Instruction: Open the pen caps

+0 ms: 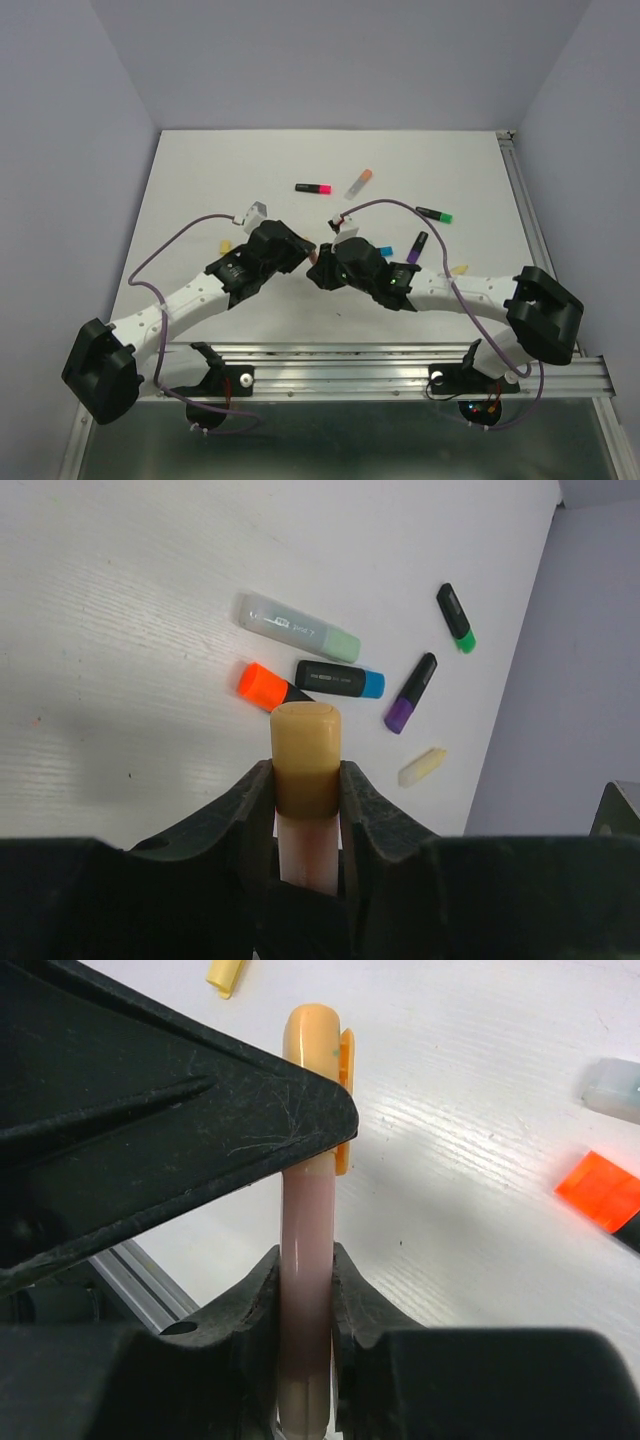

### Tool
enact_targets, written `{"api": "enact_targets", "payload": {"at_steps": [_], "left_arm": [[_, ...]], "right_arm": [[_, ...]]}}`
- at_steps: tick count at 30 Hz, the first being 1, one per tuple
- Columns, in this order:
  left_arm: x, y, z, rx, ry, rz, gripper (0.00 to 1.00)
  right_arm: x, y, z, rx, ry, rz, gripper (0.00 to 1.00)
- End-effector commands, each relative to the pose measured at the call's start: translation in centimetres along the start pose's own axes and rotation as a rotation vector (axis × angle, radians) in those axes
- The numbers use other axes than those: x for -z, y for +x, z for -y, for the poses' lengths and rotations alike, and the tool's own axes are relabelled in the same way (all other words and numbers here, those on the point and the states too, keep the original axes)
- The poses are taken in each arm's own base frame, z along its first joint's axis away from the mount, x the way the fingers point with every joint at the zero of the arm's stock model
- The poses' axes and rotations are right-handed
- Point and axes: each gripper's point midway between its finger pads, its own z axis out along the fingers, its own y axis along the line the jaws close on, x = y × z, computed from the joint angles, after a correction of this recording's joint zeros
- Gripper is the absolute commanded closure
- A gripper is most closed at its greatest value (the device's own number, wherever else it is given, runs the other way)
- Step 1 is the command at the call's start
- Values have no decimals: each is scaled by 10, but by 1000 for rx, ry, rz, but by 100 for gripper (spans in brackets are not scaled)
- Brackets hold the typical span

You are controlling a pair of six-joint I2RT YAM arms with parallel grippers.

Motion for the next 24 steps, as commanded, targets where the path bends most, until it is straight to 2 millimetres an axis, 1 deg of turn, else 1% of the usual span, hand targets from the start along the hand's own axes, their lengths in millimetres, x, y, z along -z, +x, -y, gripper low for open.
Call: {"api": "enact_targets", "payload": {"at_steps": [1,2,3,4,6,7,8,9,10,11,13,15,16,17,18,19,20,21,22,23,24], "left_arm": [[-10,-51,-6,-2,-54,242,100],[-13,-58,-8,-5,-70,264,100],[-15,-71,-12,4,-92,301,100],[-17,-78,-11,8,-96,309,100],[-26,-87,-18,-4,-119,301,100],[-29,-90,-20,1,-121,288,100],[-32,-101,-28,16,-142,301,100],[-35,-103,-31,13,-154,292,100],[-38,-108,-28,18,-143,303,100],[-38,-113,-32,19,-153,316,100],[-40,-119,-39,21,-176,332,100],[-39,-120,-41,14,-173,334,100],[-38,-120,-41,8,-172,334,100],[-37,-120,-42,-5,-173,332,100],[-35,-120,-43,-19,-175,332,100],[-34,-119,-44,-20,-179,330,100],[-32,-119,-47,-37,-192,324,100],[-31,-116,-53,-58,-218,306,100],[-32,-113,-57,-84,-235,283,100],[-32,-109,-68,-128,-294,248,100],[-32,-105,-75,-149,-327,227,100]], "right_arm": [[31,30,-43,-11,-206,-139,99],[39,40,-45,-9,-217,-172,99],[53,54,-54,1,-263,-212,99],[59,65,-54,-2,-266,-241,99],[72,79,-60,-16,-303,-279,99],[83,94,-64,-37,-330,-316,99],[87,99,-66,-51,-345,-322,99],[91,99,-72,-64,-375,-317,99],[97,105,-75,-77,-390,-334,99],[99,105,-77,-79,-400,-335,99],[103,97,-79,-85,-403,-309,99],[105,93,-76,-75,-381,-293,99],[100,86,-68,-86,-323,-255,99],[99,87,-56,-80,-255,-256,99],[93,68,-47,-90,-182,-169,99],[91,66,-33,-94,-109,-163,99],[91,65,-15,-98,-31,-171,99],[89,60,-2,-123,21,-155,99],[85,46,21,-158,87,-123,99],[85,44,38,-182,131,-122,99],[85,38,55,-207,174,-109,99]]}}
